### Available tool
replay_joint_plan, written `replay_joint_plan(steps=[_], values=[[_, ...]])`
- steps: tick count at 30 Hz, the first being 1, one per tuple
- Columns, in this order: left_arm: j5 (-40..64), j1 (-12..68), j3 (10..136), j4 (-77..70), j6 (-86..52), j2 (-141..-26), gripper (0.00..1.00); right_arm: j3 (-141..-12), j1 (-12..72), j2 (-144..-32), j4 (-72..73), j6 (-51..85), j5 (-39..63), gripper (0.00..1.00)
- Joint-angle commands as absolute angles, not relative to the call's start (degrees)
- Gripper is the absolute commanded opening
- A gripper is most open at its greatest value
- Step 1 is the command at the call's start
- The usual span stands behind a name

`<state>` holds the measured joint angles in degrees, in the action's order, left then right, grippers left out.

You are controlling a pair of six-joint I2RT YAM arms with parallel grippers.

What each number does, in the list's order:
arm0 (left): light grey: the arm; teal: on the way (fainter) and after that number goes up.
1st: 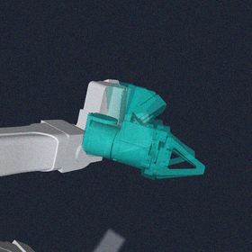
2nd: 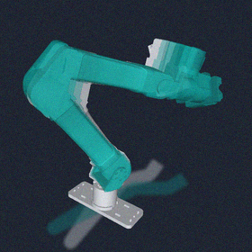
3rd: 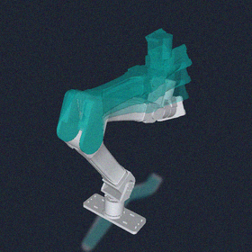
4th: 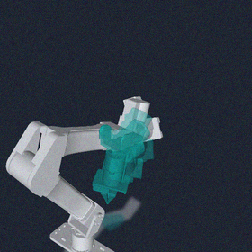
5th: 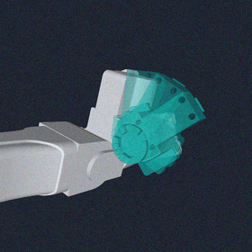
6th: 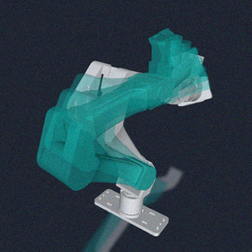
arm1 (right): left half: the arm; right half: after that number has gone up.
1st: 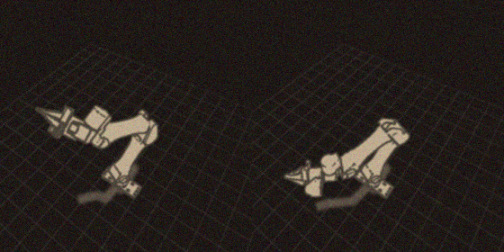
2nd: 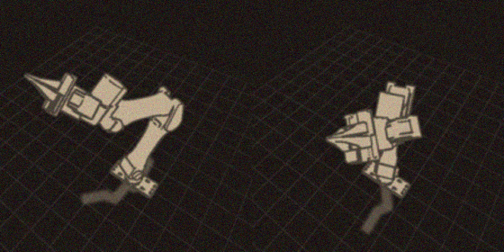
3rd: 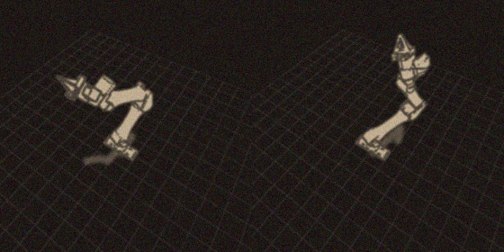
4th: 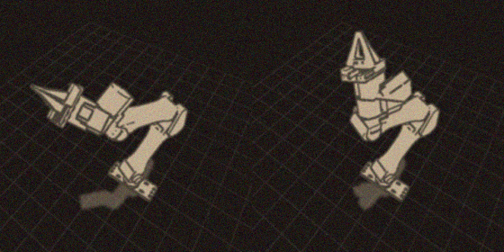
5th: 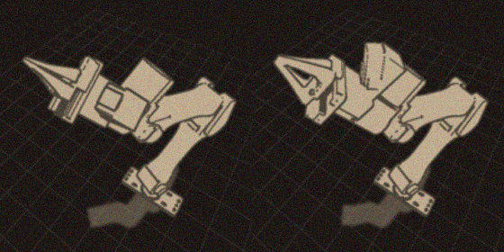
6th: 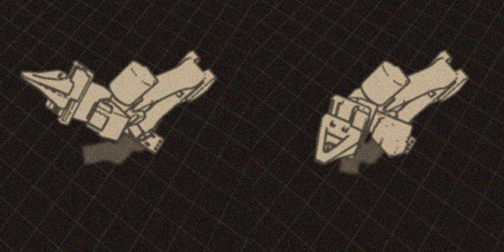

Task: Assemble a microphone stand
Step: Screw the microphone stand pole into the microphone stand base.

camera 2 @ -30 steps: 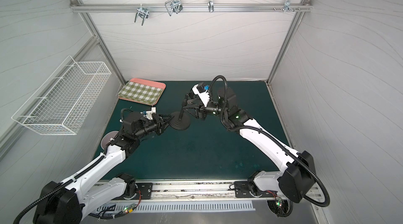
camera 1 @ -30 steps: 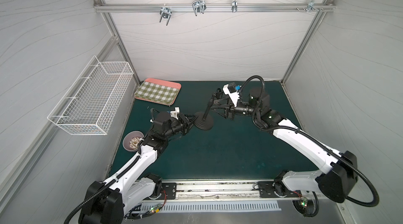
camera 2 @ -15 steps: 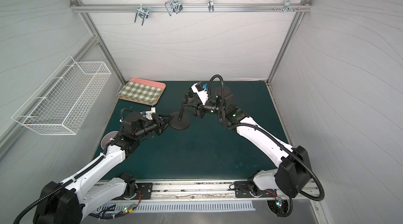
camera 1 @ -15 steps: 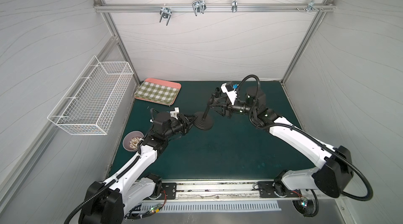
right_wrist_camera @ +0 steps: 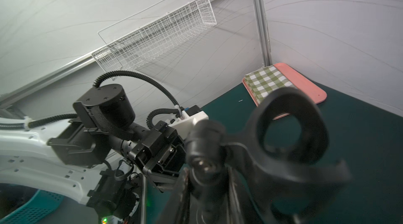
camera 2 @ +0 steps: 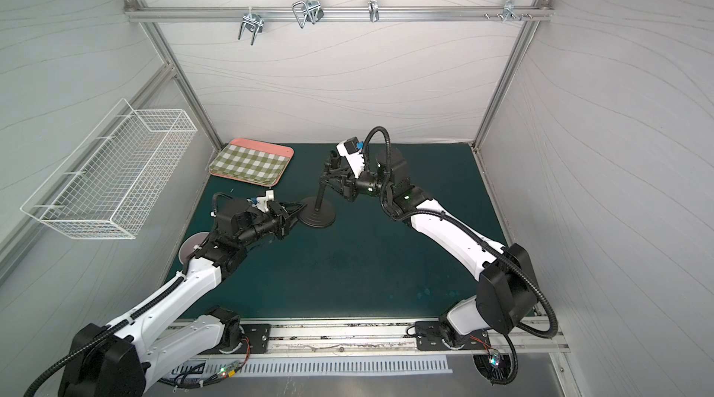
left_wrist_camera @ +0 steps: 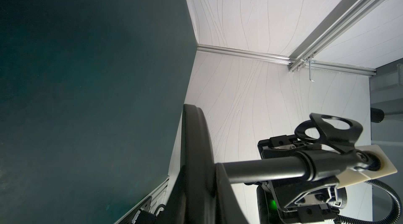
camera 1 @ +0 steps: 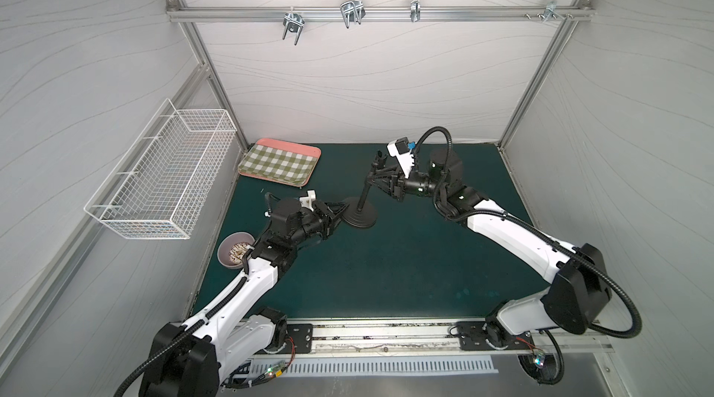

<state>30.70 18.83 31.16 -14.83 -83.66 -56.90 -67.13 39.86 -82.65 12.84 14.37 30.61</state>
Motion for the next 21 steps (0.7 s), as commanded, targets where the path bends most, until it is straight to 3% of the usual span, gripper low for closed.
replay_joint_plan(steps=[1,5,6,7,9,13,16,17,19,21], values=[[34.4,19.2,34.1,-21.4,-83.1,-55.2,0.0,-66.1,45.1,-78.7,12.0,16.5,13.8,0.18],[34.2,19.2,34.1,-21.5,-83.1,-55.4,0.0,-66.5,55.3,-75.4,4.2,22.9,-15.1,0.17],[34.2,19.1,34.0,-21.5,-83.1,-55.5,0.0,-67.2,58.0,-75.2,1.7,26.6,-22.8,0.09],[34.2,19.1,34.0,-21.5,-83.1,-55.5,0.01,-68.0,60.3,-75.3,-0.2,29.5,-28.5,0.07],[34.1,19.1,33.9,-21.5,-83.1,-55.5,0.0,-70.2,64.2,-76.1,-3.9,34.6,-37.8,0.13],[34.1,19.0,33.5,-21.3,-83.0,-55.3,0.0,-76.2,70.7,-79.8,-10.8,40.3,-53.4,0.08],[34.1,19.0,33.4,-21.3,-83.0,-55.4,0.0,-79.2,72.6,-82.2,-12.8,42.5,-57.8,0.09],[34.0,19.0,33.4,-21.4,-83.0,-55.4,0.0,-79.8,72.8,-82.6,-13.4,42.8,-57.7,0.13],[34.0,19.0,33.5,-21.5,-83.1,-55.5,0.0,-80.1,73.0,-82.5,-14.7,43.0,-56.9,0.31],[34.0,19.0,33.6,-21.5,-83.0,-55.5,0.0,-78.1,72.7,-80.7,-13.5,41.3,-54.0,0.4]])
